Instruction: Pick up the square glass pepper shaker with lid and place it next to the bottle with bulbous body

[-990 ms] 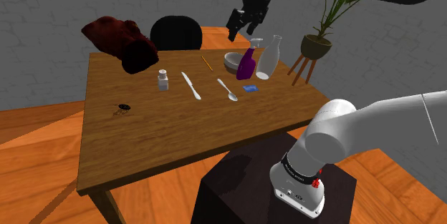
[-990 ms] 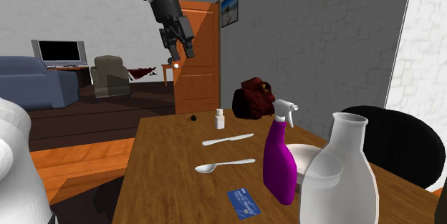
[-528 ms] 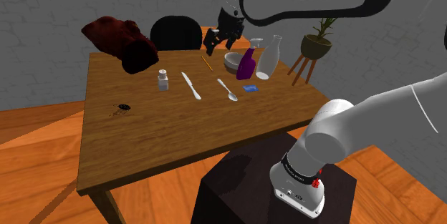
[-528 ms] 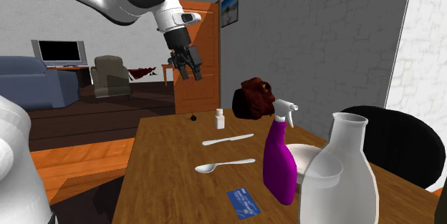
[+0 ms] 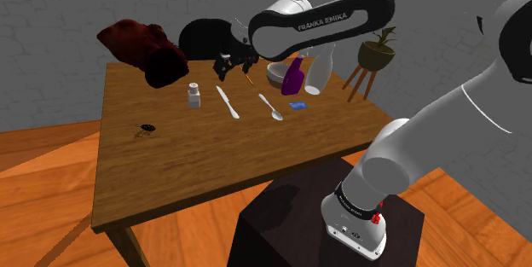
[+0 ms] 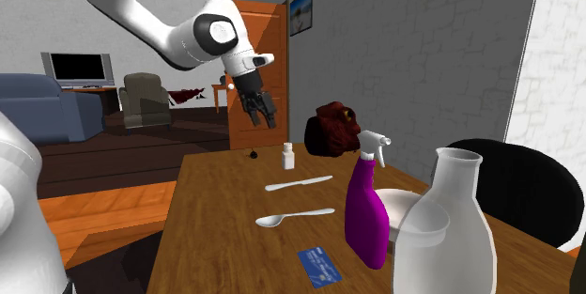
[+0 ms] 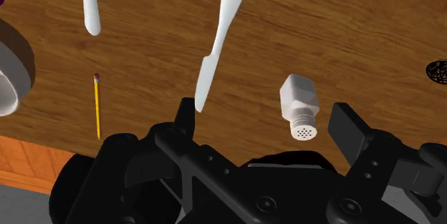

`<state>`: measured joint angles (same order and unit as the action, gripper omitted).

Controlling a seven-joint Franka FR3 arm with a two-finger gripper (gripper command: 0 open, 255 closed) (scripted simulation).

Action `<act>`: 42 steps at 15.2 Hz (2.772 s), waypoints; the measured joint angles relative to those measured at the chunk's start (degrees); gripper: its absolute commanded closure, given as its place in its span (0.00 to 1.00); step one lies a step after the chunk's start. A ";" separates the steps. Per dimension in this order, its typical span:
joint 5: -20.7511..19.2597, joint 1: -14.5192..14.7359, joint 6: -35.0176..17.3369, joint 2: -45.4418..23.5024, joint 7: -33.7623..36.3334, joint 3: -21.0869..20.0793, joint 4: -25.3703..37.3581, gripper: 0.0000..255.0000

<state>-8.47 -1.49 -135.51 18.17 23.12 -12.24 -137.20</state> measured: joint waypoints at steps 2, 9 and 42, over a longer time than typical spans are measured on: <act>-1.67 -0.60 -3.19 -4.01 2.36 -1.06 1.15 0.00; -11.56 -1.79 -11.69 -18.96 13.62 -3.93 7.70 0.00; -22.20 0.32 -16.20 -33.32 23.39 -2.17 16.77 1.00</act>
<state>-30.67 -1.17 -151.71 -15.15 46.51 -14.41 -120.44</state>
